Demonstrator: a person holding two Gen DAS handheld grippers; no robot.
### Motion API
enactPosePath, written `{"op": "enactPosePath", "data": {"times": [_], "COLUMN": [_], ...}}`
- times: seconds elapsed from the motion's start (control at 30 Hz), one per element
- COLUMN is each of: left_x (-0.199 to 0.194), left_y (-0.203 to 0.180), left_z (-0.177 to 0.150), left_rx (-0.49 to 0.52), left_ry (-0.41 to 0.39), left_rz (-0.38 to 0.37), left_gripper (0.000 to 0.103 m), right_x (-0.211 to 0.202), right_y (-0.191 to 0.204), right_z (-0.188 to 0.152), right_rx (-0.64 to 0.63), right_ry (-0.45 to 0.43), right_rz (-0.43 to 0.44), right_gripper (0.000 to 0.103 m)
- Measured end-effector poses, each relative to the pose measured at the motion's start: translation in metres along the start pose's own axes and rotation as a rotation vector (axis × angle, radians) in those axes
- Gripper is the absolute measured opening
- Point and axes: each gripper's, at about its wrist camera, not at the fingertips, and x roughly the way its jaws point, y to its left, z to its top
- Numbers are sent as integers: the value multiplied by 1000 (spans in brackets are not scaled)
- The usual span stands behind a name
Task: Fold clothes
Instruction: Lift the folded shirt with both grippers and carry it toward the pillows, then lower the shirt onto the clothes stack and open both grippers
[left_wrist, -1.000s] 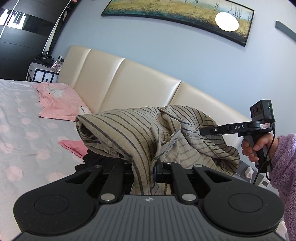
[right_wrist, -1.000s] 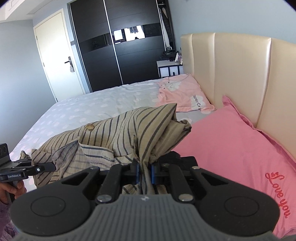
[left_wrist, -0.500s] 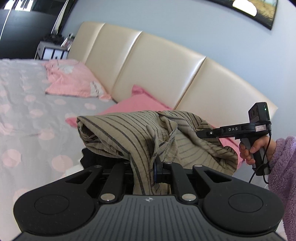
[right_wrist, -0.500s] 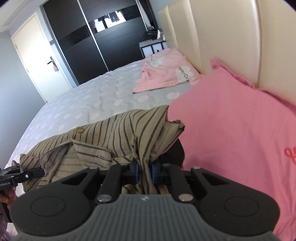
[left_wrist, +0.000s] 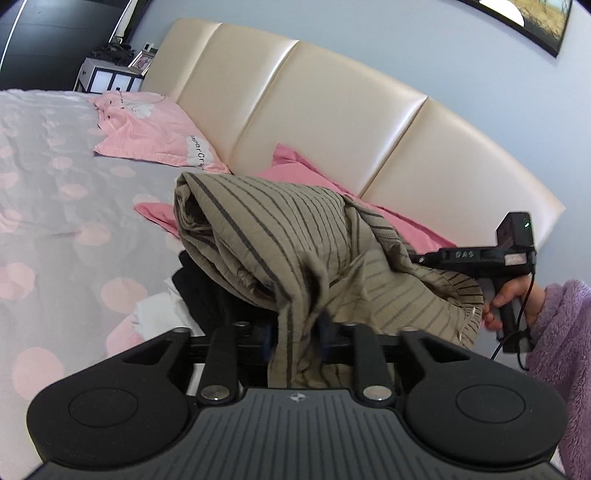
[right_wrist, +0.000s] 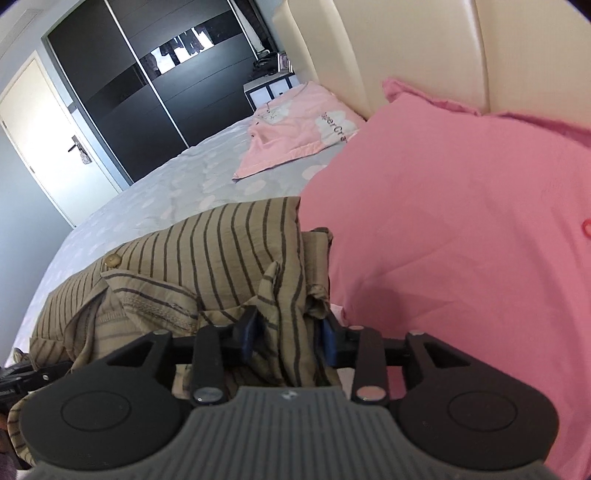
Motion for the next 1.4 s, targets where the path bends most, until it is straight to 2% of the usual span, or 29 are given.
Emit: {"op": "enactPosePath", "data": {"times": [0.03, 0.07, 0.13, 0.23, 0.27, 0.37, 0.43, 0.63, 0.77, 0.87, 1.03, 1.23, 1.27, 1.37, 1.4], "left_x": [-8, -18, -40, -62, -63, -54, -40, -1, 22, 37, 45, 36, 30, 4, -5], "left_y": [-3, -6, -11, -19, -22, -26, -27, -11, 13, 28, 33, 30, 25, 4, -4], "left_z": [1, 2, 5, 18, 25, 43, 48, 47, 40, 33, 24, 28, 31, 34, 34], "left_rx": [15, 31, 62, 102, 114, 119, 127, 95, 89, 72, 47, 38, 49, 95, 117], "left_ry": [-7, -22, -66, -155, -164, -160, -150, -117, -65, -37, -32, -43, -55, -130, -151], "left_rz": [11, 18, 27, 39, 43, 43, 51, 87, 128, 122, 104, 103, 111, 124, 125], "left_gripper": [42, 46, 46, 41, 33, 24, 23, 22, 20, 19, 18, 18, 18, 20, 20], "right_x": [-7, -15, -33, -59, -64, -71, -65, -12, 25, 45, 62, 61, 57, 29, 16], "right_y": [2, 4, 6, 14, 19, 39, 54, 70, 52, 35, 13, 19, 24, 37, 43], "right_z": [1, 2, 5, 8, 9, 13, 16, 27, 23, 10, -5, -6, -3, 1, 0], "right_rx": [-15, -16, -20, -22, -24, -42, -49, 28, 117, 153, 215, 191, 179, 134, 107], "right_ry": [-19, -39, -81, -171, -197, -267, -287, -276, -221, -179, -161, -161, -164, -231, -263], "right_rz": [-14, -32, -69, -105, -100, -82, -76, -63, -83, -87, -70, -86, -97, -103, -91], "right_gripper": [41, 41, 43, 40, 40, 33, 31, 30, 31, 31, 30, 31, 33, 58, 63]}}
